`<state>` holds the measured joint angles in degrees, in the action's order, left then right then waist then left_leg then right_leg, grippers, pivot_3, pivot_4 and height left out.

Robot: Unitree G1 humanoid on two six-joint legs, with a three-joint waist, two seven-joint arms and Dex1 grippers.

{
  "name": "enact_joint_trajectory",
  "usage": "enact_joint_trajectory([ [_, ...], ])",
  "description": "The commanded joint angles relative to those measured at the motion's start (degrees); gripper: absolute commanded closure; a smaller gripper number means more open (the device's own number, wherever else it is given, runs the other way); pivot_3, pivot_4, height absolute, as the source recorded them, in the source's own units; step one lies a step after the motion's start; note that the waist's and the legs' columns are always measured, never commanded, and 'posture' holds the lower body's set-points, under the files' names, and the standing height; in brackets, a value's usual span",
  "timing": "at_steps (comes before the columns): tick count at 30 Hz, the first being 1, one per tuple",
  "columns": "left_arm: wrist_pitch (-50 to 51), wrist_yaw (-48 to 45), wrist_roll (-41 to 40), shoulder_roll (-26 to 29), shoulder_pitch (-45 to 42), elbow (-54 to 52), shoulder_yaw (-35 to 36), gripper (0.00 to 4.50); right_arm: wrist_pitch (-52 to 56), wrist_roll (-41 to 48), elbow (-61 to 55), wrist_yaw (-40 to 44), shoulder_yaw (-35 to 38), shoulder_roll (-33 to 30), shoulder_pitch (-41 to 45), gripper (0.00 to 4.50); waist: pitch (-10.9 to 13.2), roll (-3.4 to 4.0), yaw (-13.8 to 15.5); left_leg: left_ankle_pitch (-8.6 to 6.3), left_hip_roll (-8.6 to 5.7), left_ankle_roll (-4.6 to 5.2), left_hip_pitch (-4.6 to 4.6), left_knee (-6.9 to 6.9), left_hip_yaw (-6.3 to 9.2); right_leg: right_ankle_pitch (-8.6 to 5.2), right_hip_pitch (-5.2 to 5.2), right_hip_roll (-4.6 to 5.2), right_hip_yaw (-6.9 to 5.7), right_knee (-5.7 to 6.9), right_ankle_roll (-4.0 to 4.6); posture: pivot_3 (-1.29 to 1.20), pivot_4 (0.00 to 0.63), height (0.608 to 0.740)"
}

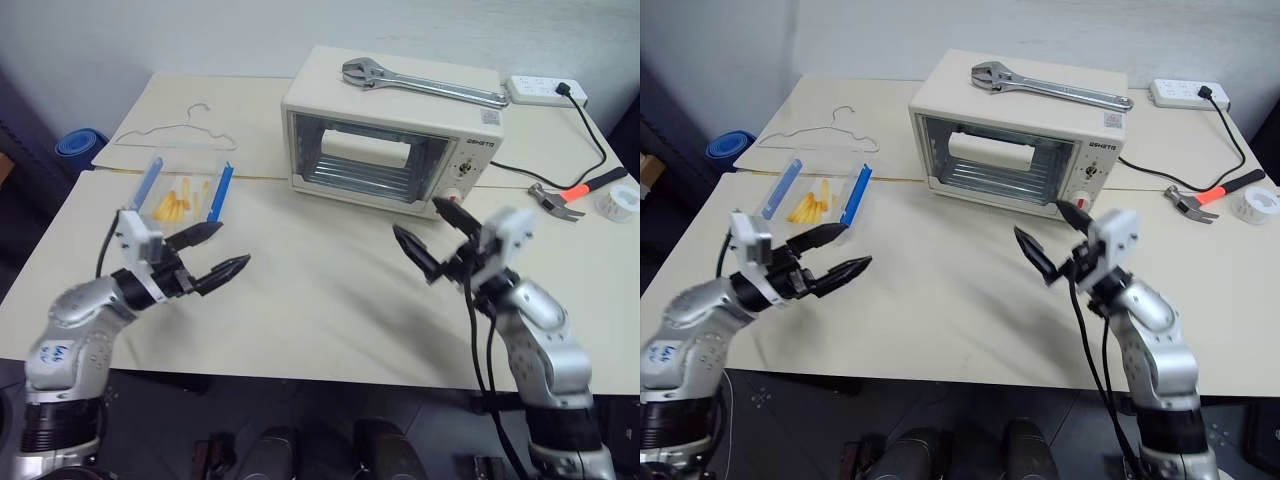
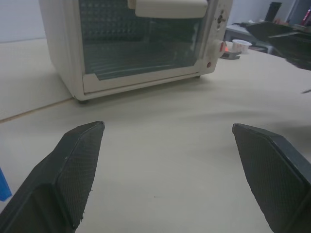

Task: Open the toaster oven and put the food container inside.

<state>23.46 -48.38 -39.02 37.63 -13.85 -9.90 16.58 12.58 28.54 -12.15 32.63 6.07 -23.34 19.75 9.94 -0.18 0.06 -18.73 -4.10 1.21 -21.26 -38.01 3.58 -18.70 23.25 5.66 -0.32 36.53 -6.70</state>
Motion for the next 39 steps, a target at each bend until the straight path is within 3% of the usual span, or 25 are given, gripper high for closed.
enact_joint_trajectory([
  [1, 1.82, 0.10, -3.10, -0.04, -1.32, -2.64, 1.28, 0.00, 1.60, 0.01, 2.41, -0.37, -0.39, 0.85, 3.76, 0.01, 0.00, 0.00, -0.06, -0.01, -0.01, 0.02, 0.00, -0.01, 0.06, 0.00, -0.01, 0.00, -0.02, 0.02, 0.00, 0.00, 0.150, 0.740],
  [9, 1.80, 4.56, -2.62, -4.68, 4.26, -8.63, 0.91, 0.00, 1.59, -2.13, 7.15, -0.09, -2.09, 3.78, 11.74, 0.01, 0.00, -0.01, -0.90, -0.01, -0.04, 0.01, -0.11, 0.01, 0.05, 0.00, 0.18, -0.02, 0.00, 0.29, 0.00, 0.00, 0.150, 0.740],
  [21, 2.56, 6.43, -4.68, -5.50, 2.74, -8.56, 2.34, 0.00, -0.17, -3.13, 5.41, 8.09, -6.69, 4.07, 12.82, 0.01, 0.00, -0.01, -0.86, 0.01, -0.05, -0.03, -0.10, -0.04, 0.05, 0.00, 0.24, -0.03, 0.04, 0.31, 0.00, 0.00, 0.150, 0.740],
  [28, 3.25, 4.34, -4.88, -3.93, 0.56, -6.67, 2.51, 0.00, 4.14, -2.43, 2.78, 1.59, -2.77, 4.38, 8.43, 0.01, 0.00, -0.01, -0.61, 0.01, -0.07, -0.03, -0.10, -0.04, 0.05, 0.00, 0.23, -0.01, 0.05, 0.31, 0.00, 0.00, 0.150, 0.740],
  [32, 3.56, 2.50, -4.68, -3.53, 0.04, -6.51, 1.52, 0.00, 4.88, -4.04, 6.86, -1.43, -1.20, 4.14, 10.03, 0.01, 0.00, 0.00, -0.54, 0.02, -0.07, -0.04, -0.10, -0.05, 0.05, 0.00, 0.24, -0.03, 0.05, 0.27, 0.00, 0.00, 0.150, 0.740],
  [39, 1.90, 2.95, -3.30, -4.58, -1.22, -5.41, 0.87, 0.00, 0.65, -5.42, 14.34, 0.22, -1.52, 5.86, 15.71, 0.01, 0.00, 0.00, -0.94, 0.02, -0.06, -0.04, -0.10, -0.03, 0.05, 0.00, 0.26, -0.03, 0.06, 0.29, 0.00, 0.00, 0.150, 0.740],
])
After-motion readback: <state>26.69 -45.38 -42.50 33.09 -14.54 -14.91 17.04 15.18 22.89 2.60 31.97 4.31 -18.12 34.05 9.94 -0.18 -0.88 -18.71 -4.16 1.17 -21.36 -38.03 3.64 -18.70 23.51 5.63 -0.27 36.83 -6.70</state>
